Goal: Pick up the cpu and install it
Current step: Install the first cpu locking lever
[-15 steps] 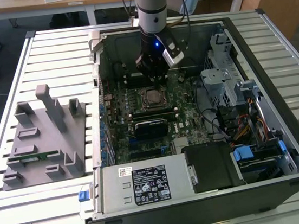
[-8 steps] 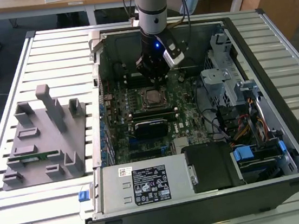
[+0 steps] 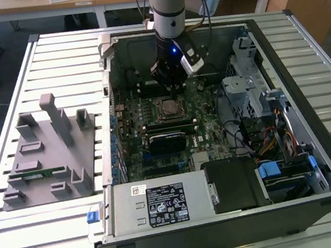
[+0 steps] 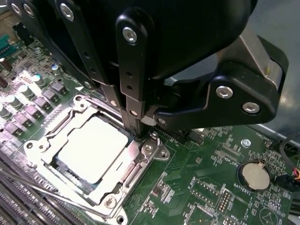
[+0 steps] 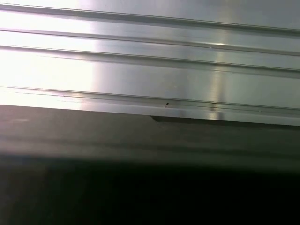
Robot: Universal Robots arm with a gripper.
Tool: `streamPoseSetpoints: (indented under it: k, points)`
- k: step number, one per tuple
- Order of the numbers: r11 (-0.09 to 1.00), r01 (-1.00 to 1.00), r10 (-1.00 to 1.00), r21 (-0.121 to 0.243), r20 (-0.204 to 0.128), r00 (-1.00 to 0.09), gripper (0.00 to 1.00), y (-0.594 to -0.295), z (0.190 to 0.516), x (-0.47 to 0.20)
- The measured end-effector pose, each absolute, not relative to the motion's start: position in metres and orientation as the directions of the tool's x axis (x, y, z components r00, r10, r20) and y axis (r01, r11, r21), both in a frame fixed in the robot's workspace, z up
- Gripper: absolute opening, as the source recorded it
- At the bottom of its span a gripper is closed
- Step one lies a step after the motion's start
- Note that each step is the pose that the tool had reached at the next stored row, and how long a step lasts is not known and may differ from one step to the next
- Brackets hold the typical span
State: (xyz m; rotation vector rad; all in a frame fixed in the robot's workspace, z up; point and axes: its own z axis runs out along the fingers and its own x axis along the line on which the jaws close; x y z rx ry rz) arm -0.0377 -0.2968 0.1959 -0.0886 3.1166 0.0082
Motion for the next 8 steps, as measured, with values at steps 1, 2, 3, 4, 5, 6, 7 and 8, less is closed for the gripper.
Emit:
streamPoseSetpoints:
  k: [1, 2, 3, 4, 5, 6, 7, 8]
  points:
    - [0.998, -0.057, -0.057, 0.009, -0.024, -0.998, 0.11, -0.2967, 0.1959, -0.0377]
    - [0.998, -0.057, -0.056, 0.012, -0.024, -0.998, 0.11, -0.2967, 0.1959, -0.0377]
    - [0.998, -0.057, -0.056, 0.016, -0.024, -0.998, 0.11, -0.2967, 0.1959, -0.0377]
    - [0.998, -0.057, -0.056, 0.019, -0.025, -0.998, 0.11, -0.2965, 0.1957, -0.0377]
    - [0.998, -0.057, -0.056, 0.021, -0.025, -0.998, 0.11, -0.2965, 0.1957, -0.0376]
    - [0.998, -0.057, -0.056, 0.023, -0.025, -0.998, 0.11, -0.2966, 0.1958, -0.0377]
    - [0.998, -0.057, -0.056, 0.025, -0.024, -0.998, 0.11, -0.2967, 0.1961, -0.0378]
    - [0.998, -0.057, -0.056, 0.026, -0.025, -0.998, 0.11, -0.2966, 0.1967, -0.0377]
